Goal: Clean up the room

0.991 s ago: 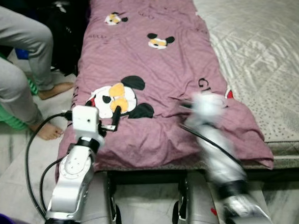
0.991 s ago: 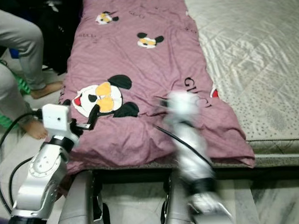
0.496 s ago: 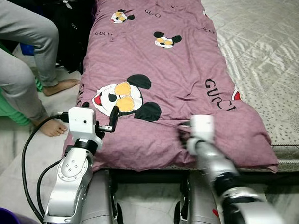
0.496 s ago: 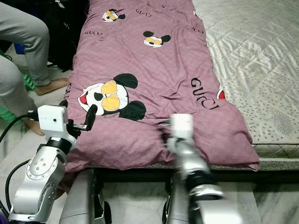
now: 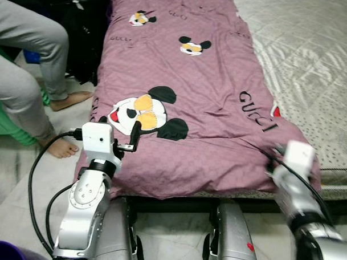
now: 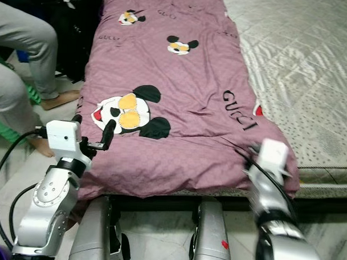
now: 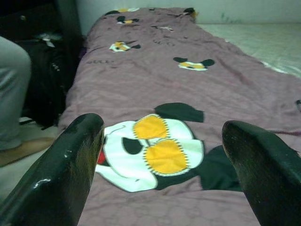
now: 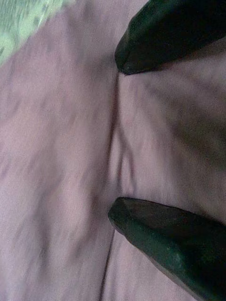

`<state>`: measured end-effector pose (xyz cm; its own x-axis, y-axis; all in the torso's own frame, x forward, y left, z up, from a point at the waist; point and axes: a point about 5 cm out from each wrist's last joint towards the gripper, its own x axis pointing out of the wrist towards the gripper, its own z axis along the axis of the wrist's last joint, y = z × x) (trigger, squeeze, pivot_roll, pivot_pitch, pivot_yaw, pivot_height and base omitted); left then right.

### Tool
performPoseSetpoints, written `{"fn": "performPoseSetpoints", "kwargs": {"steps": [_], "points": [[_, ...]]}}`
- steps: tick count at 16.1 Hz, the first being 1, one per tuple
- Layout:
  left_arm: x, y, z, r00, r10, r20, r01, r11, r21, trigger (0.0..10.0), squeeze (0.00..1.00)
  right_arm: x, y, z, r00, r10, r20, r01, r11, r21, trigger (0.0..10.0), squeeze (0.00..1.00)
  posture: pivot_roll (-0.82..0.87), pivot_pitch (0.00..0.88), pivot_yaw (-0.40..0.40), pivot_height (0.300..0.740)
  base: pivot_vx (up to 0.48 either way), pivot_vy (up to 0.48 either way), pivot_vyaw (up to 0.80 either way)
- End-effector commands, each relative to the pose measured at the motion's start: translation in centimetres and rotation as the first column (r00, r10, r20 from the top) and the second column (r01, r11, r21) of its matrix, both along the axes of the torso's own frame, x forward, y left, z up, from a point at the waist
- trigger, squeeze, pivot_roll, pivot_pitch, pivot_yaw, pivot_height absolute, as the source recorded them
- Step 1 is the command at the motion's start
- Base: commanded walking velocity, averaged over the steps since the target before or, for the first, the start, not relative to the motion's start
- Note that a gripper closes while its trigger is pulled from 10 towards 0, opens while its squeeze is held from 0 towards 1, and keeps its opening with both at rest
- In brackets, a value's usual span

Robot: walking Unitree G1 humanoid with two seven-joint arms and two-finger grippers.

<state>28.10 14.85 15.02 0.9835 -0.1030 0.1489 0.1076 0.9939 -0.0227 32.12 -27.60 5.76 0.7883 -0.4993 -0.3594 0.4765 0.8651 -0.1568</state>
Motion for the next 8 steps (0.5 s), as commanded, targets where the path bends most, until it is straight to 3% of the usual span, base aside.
{"fn": "performPoseSetpoints", "kwargs": {"steps": [1, 2, 4, 5, 7, 8], "points": [[-0.1, 0.4, -0.4, 1.0, 0.014, -0.022, -0.014, 1.0, 0.001, 10.0, 0.0, -2.0, -1.2, -1.8, 0.996, -0.055, -0.071, 0.055, 0.998, -0.002, 10.0, 0.0, 0.03, 0.21, 0.048, 0.557, 0.0, 0.0, 0.0], [-0.1, 0.4, -0.4, 1.0, 0.014, -0.022, -0.014, 1.0, 0.001, 10.0, 0.0, -2.1, -1.2, -1.9, 0.996, -0.058, -0.074, 0.058, 0.998, -0.004, 10.0, 0.0, 0.03, 0.21, 0.048, 0.557, 0.0, 0.0, 0.0], [-0.2, 0.2, -0.6, 1.0, 0.011, -0.026, -0.011, 1.0, -0.001, 10.0, 0.0, -5.8, -1.1, -5.3, 0.987, -0.022, -0.159, 0.023, 1.0, 0.005, 10.0, 0.0, 0.01, 0.203, 0.051, 0.557, 0.0, 0.0, 0.0], [-0.1, 0.2, -0.6, 1.0, 0.009, -0.026, -0.009, 1.0, -0.001, 10.0, 0.0, -6.2, -1.1, -5.5, 0.987, -0.02, -0.159, 0.02, 1.0, 0.002, 10.0, 0.0, 0.0, 0.2, 0.052, 0.557, 0.0, 0.0, 0.0], [0.1, 0.2, -0.6, 1.0, 0.004, -0.024, -0.004, 1.0, 0.0, 10.0, 0.0, -6.7, -1.1, -5.0, 0.994, 0.003, -0.113, -0.009, 0.999, -0.049, 10.0, 0.0, -0.01, 0.183, 0.057, 0.557, 0.0, 0.0, 0.0], [0.3, 0.3, -0.5, 1.0, -0.001, -0.019, 0.001, 1.0, 0.003, 10.0, 0.0, -6.2, -1.0, -2.7, 0.999, 0.037, 0.003, -0.036, 0.99, -0.14, 10.0, 0.0, -0.02, 0.174, 0.06, 0.557, 0.0, 0.0, 0.0]]}}
